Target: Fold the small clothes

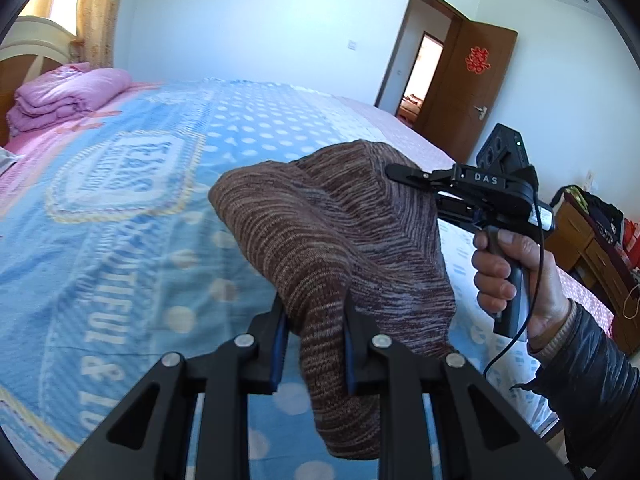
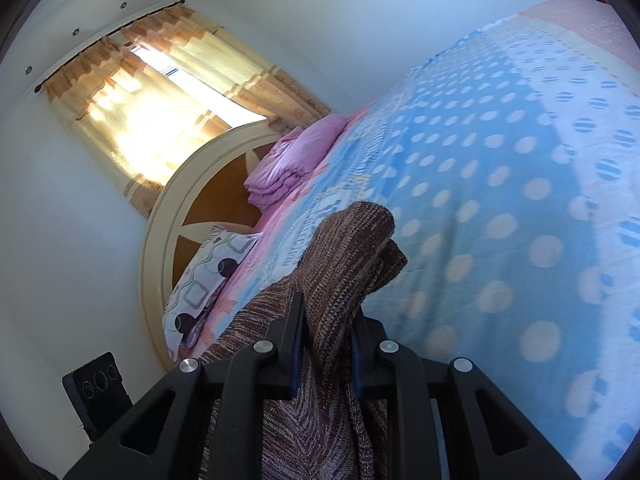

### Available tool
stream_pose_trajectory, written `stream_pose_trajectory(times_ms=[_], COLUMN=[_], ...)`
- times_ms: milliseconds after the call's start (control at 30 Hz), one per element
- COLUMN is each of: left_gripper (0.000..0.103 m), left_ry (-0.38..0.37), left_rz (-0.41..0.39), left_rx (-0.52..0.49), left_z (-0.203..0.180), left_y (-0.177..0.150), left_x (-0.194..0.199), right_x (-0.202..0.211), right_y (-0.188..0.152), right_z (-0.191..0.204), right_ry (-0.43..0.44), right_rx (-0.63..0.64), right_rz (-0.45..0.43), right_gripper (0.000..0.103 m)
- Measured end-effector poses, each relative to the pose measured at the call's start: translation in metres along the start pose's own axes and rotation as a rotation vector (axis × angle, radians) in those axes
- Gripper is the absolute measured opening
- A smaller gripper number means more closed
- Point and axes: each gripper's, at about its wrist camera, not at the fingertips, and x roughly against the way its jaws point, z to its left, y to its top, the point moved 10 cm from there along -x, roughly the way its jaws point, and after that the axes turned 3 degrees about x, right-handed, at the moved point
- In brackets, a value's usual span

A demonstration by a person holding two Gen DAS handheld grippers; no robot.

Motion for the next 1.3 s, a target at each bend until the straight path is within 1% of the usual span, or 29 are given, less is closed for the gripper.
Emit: stream_pose_trajectory(times_ms=[267, 500, 700, 933, 1300], left_gripper=[0.024, 0.024, 0.024, 0.024, 0.024], left_ry=[0.045, 0.1, 0.131, 0.164, 0.193], left_rz=[-0.028, -0.034, -0.043, -0.038, 0.015], left_rx=[0.042, 0.053, 0.05, 0.037, 0.048], left_z=[0.035, 0.06, 0.075, 0.087, 0.103], left_y=[-0.003, -0.018, -0.02, -0.029, -0.056], left_x=[0.016, 0.03, 0.041, 0.049, 0.044], right_x=[-0.052, -0.094, -0.123, -0.147, -0.174], right_y=[-0.005, -0.019, -0.029, -0.042, -0.065], right_z=[0.03, 0.048, 0.064, 0.079, 0.077], right_ry=[0.034, 0.054, 0.08, 0.1, 0.064], right_rx=[0.016, 0.04, 0.057, 0.077, 0.107], right_rz=[0.049, 0.112, 0.154, 0.204, 0.271], right_gripper=[0.019, 0.019, 0.019, 0.019, 0.019])
